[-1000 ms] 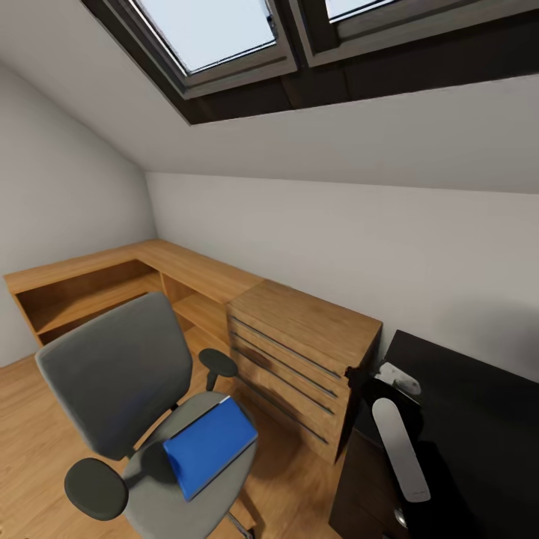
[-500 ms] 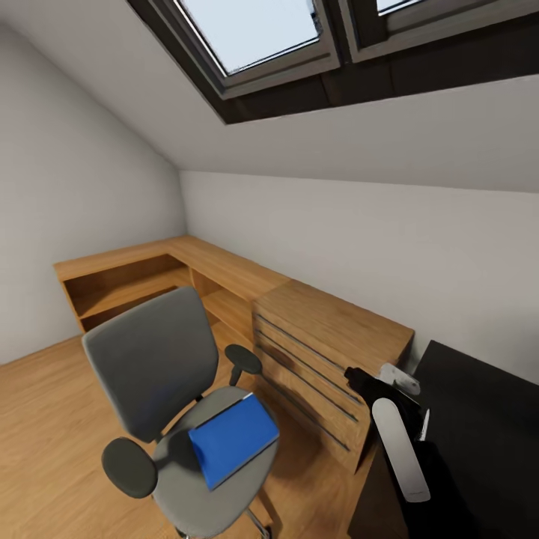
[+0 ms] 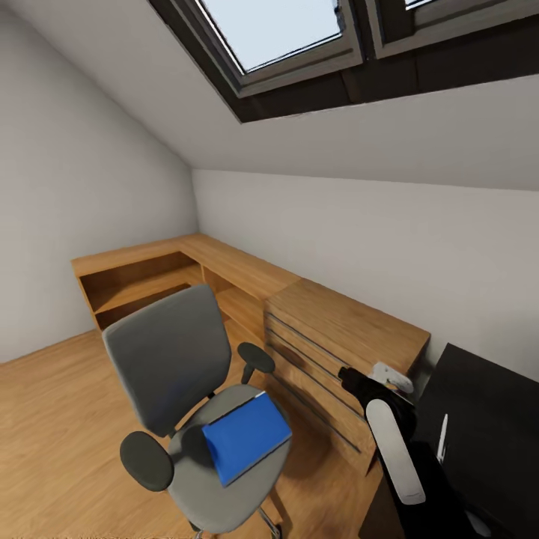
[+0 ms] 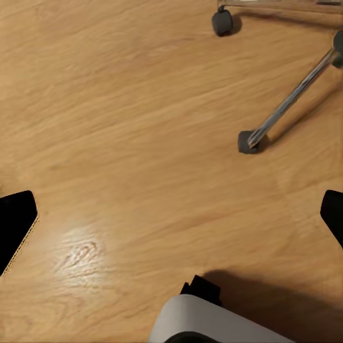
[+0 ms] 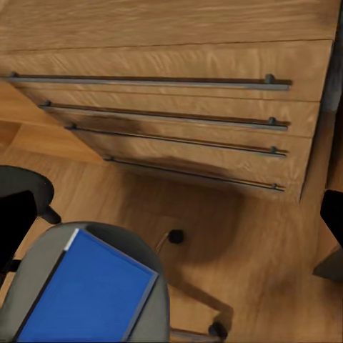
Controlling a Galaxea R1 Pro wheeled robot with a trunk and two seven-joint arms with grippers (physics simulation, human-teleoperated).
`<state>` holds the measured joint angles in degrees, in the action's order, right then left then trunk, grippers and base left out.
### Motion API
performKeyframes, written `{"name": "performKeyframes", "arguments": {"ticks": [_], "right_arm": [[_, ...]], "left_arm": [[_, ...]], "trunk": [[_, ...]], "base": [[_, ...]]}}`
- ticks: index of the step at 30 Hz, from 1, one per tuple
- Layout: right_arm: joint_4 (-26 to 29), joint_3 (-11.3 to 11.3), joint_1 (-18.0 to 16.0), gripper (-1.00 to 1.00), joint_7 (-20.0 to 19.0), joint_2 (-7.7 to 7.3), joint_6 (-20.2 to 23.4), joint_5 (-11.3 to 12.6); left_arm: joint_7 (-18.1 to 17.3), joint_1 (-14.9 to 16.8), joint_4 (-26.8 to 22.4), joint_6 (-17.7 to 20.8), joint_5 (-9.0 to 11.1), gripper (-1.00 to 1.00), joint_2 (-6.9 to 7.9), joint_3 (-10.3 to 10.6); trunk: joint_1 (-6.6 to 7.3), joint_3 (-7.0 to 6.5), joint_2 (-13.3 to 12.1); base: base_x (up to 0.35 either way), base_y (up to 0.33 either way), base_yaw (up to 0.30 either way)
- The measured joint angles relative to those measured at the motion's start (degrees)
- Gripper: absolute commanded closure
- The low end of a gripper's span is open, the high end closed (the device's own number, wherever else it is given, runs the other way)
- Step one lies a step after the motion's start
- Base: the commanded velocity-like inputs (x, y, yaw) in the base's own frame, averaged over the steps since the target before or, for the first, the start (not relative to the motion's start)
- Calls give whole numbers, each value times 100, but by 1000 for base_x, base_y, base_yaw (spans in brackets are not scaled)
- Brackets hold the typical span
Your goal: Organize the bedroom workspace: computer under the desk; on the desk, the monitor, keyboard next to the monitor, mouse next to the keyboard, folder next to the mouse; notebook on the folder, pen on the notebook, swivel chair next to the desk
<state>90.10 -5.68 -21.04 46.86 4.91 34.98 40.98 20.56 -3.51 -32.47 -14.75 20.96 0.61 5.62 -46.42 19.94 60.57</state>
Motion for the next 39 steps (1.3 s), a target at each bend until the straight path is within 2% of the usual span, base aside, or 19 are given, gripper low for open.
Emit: {"name": "performKeyframes", "arguments": {"ticks": [11,18,20,23,24,25,26,28,32,36,39], "right_arm": [[-17,-17,0,-100,1,0,0,-15],[-28,-29,0,-100,3,1,-1,-23],[-29,-146,0,-100,11,1,-8,-38],[-31,-510,0,-100,54,-4,-49,-148],[-35,-735,0,-100,82,-9,-104,-245],[-37,-850,0,-100,94,-14,-132,-307],[-42,-1135,1,-100,121,-21,-200,-486],[-50,-1329,0,-100,137,-24,-234,-638],[-108,-1492,0,-100,145,-23,-266,-786],[-141,-1513,0,-100,145,-19,-273,-816],[-175,-1524,1,-100,145,-25,-279,-831]], "left_arm": [[-2,0,1,0,0,-100,2,-10],[0,0,-9,-5,-1,-100,2,-13],[1,1,-42,-101,-2,-100,11,-23],[7,1,-72,-450,11,-100,27,-41],[9,1,-98,-672,22,-100,33,-49],[9,1,-121,-782,27,-100,35,-53],[14,1,-228,-1002,45,-100,43,-62],[16,1,-324,-1118,85,-100,45,-64],[24,1,-454,-1209,197,-100,45,-69],[32,0,-520,-1220,364,-100,56,-104],[36,1,-680,-1198,664,-100,139,-185]], "trunk": [[0,0,0],[0,0,0],[0,0,0],[0,0,0],[0,0,0],[0,0,0],[-21,18,39],[-65,54,119],[-153,126,280],[-241,198,440],[-307,252,560]], "base": [[0,286,252],[0,96,276],[0,15,277],[0,7,271],[0,4,225],[0,2,115],[0,2,92],[0,1,53],[0,0,19],[0,0,6],[0,0,2]]}}
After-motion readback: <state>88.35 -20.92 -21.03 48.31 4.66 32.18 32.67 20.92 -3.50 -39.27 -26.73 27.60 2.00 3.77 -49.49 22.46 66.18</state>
